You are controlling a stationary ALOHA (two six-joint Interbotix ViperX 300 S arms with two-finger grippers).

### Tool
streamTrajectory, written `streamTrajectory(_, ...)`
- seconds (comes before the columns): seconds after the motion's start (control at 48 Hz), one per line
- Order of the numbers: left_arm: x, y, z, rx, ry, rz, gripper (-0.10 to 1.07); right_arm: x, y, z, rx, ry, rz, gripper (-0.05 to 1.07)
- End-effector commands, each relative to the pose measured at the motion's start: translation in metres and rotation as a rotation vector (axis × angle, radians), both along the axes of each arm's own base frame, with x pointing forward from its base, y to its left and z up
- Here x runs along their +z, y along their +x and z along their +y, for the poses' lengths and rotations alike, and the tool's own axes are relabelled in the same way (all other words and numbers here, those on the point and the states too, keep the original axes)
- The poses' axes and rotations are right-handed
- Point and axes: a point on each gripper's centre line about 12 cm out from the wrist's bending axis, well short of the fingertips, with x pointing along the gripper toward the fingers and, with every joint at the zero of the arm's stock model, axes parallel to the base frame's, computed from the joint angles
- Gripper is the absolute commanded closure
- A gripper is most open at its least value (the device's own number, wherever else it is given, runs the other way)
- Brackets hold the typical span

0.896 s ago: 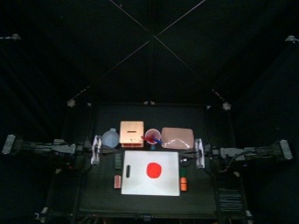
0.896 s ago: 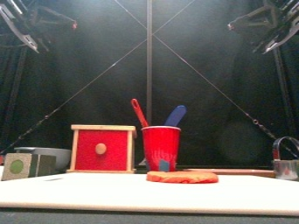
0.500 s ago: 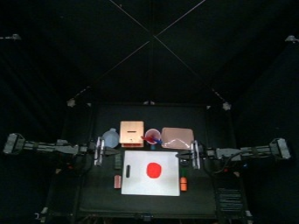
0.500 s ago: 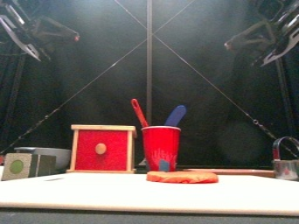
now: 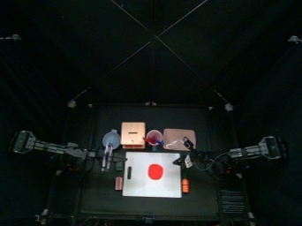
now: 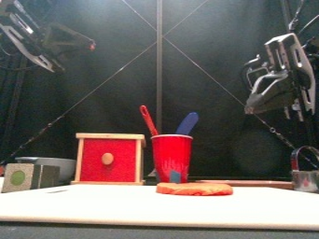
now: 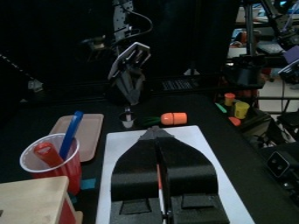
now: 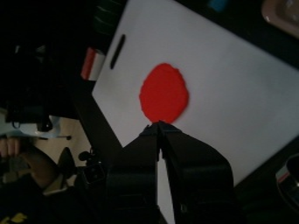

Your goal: Place dough onto plate

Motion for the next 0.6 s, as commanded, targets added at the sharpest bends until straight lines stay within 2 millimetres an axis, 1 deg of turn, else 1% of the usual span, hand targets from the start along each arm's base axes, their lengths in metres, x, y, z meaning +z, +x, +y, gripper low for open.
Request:
streamTrajectory(0.0,0.006,0.001,0.0,-0.005,0.007,-0.025,0.95,0.004,0.014,0.002,0.006,0.002,-0.005,0.83)
streamTrajectory(0.062,0.003,-0.001,-0.001,-0.01,0.012,-0.018,0.95,0.0,0.022,0.004,0.008,0.005,0.015,0.7)
streamTrajectory(0.104,0.001,-0.002,-0.001,-0.01,0.015,-0.012,0.95,-0.004,0.03,0.008,0.016,0.008,0.031,0.58)
streamTrajectory(0.208,-0.002,-0.004,-0.001,-0.011,0.017,-0.006,0.95,-0.009,0.048,0.017,0.039,0.01,0.052,0.35)
streamTrajectory(0.292,-0.003,-0.004,-0.001,-0.011,0.017,-0.003,0.95,-0.018,0.065,0.024,0.054,0.013,0.084,0.16)
streamTrajectory(0.354,-0.003,-0.005,-0.001,-0.011,0.017,-0.003,0.95,-0.025,0.072,0.025,0.056,0.014,0.117,0.07)
streamTrajectory(0.417,-0.004,-0.005,-0.001,-0.011,0.017,-0.001,0.95,-0.033,0.076,0.026,0.061,0.017,0.159,0.02)
streamTrajectory(0.479,-0.003,-0.005,-0.001,-0.011,0.017,-0.001,0.95,-0.038,0.078,0.026,0.068,0.016,0.19,0.02)
streamTrajectory(0.583,-0.004,-0.006,0.0,-0.01,0.017,0.0,0.95,-0.041,0.081,0.023,0.057,0.019,0.2,0.02)
